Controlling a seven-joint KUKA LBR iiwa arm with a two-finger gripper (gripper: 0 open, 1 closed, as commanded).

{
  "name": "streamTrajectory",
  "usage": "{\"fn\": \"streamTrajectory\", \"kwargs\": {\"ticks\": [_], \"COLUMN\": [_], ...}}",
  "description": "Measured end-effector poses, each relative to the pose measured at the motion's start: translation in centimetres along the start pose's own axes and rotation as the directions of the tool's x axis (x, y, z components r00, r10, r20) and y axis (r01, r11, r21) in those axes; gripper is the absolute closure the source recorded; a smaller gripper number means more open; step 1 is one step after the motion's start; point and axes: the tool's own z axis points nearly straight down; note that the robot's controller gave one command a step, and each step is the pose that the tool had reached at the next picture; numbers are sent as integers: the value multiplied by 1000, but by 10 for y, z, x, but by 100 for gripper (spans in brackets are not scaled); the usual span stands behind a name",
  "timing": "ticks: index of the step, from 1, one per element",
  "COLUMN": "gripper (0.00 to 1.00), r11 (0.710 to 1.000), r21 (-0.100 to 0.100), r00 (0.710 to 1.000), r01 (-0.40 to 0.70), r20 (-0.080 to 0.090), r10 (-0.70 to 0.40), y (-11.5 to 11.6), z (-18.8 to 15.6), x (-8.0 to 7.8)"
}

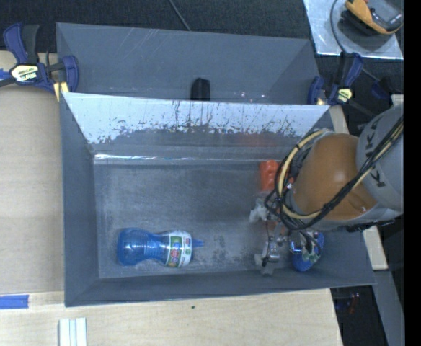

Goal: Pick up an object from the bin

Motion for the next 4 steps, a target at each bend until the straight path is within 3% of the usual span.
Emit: {"fn": "streamTrajectory", "kwargs": {"ticks": [1, 2, 3, 4], "gripper": [0, 0, 100, 100], "r11": [948, 998, 936, 936], "r21": [2, -1, -8, -8], "r00": [948, 998, 936, 936], "r01": [318, 63, 351, 351], "r20": [6, 4, 9, 9], "r10": [-318, -63, -351, -351], "y": [-42, -71, -84, -84], "z": [-1, -1, 0, 0], "x": [-40, -56, -75, -75]}}
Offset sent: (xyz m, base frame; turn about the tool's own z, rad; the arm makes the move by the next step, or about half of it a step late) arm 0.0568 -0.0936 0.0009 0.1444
